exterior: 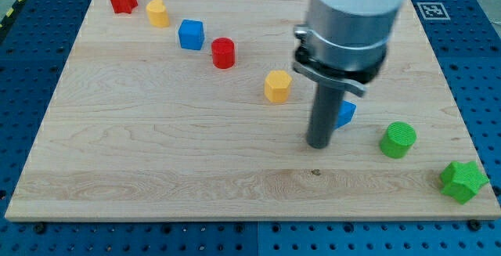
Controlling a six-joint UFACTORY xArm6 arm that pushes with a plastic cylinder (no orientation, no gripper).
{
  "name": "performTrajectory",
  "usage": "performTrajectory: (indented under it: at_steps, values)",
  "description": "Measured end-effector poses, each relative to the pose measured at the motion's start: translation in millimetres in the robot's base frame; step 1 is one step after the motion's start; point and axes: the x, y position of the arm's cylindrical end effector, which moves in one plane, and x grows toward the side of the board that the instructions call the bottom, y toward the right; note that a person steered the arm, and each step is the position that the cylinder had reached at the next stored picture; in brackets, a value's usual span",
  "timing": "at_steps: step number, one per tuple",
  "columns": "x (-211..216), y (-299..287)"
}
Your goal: Place the green circle towards the top of the green star
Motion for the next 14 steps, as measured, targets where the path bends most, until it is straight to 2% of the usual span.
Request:
performTrajectory:
  at_steps: [3, 7, 10, 13, 14]
  values:
    - [6, 60]
    - [6, 90]
    - [-10, 60]
    - [-10, 116]
    - [-5, 117]
